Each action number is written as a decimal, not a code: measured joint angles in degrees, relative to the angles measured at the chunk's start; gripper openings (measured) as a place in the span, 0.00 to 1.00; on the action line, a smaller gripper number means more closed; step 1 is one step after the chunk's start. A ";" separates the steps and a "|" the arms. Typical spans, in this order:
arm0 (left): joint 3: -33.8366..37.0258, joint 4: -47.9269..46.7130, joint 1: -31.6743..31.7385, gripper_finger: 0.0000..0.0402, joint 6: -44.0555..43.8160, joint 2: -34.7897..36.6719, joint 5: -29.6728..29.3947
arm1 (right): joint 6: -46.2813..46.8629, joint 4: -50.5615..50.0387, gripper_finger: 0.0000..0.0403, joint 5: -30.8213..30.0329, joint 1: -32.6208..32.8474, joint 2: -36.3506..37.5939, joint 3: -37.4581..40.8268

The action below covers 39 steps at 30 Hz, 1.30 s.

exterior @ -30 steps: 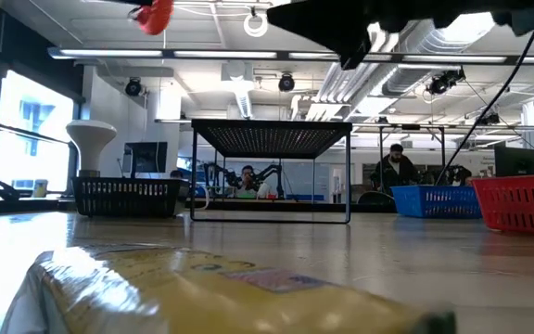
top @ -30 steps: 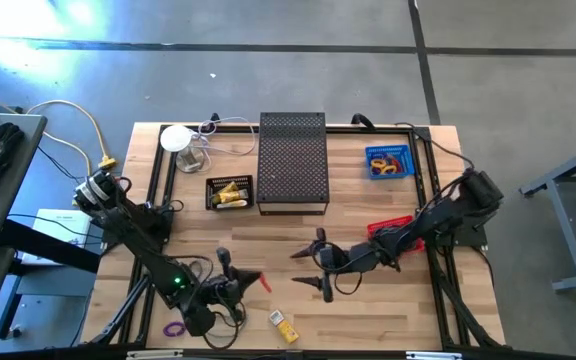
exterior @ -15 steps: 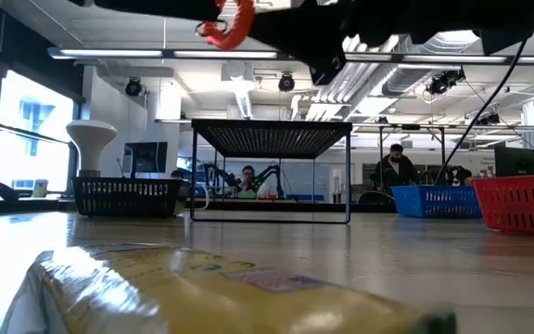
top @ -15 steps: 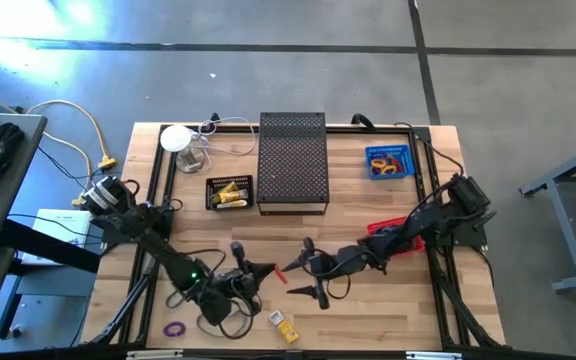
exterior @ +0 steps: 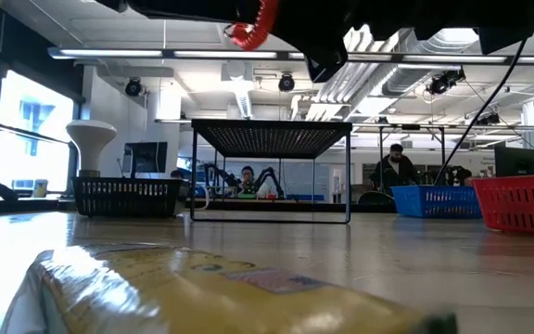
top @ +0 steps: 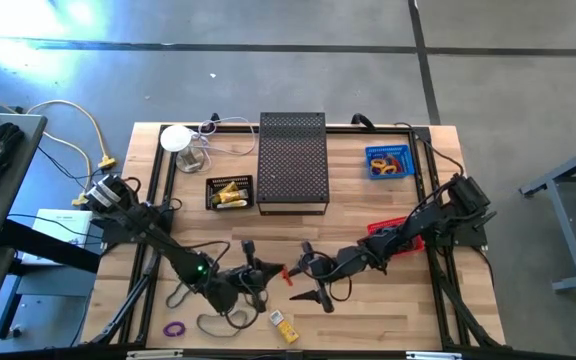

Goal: Pick & Place Office Desk Supplies
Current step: Put the orange spring keychain into the blue bin

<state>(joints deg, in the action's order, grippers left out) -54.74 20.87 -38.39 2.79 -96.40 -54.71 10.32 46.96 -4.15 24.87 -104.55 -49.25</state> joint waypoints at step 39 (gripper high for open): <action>0.02 -0.21 1.03 0.36 -3.03 0.00 9.28 | 3.06 -31.88 0.02 -0.35 -1.07 6.98 -0.02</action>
<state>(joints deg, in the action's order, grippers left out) -54.72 20.65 -37.36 -0.23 -96.40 -45.43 13.39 15.08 -4.50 23.80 -97.57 -49.28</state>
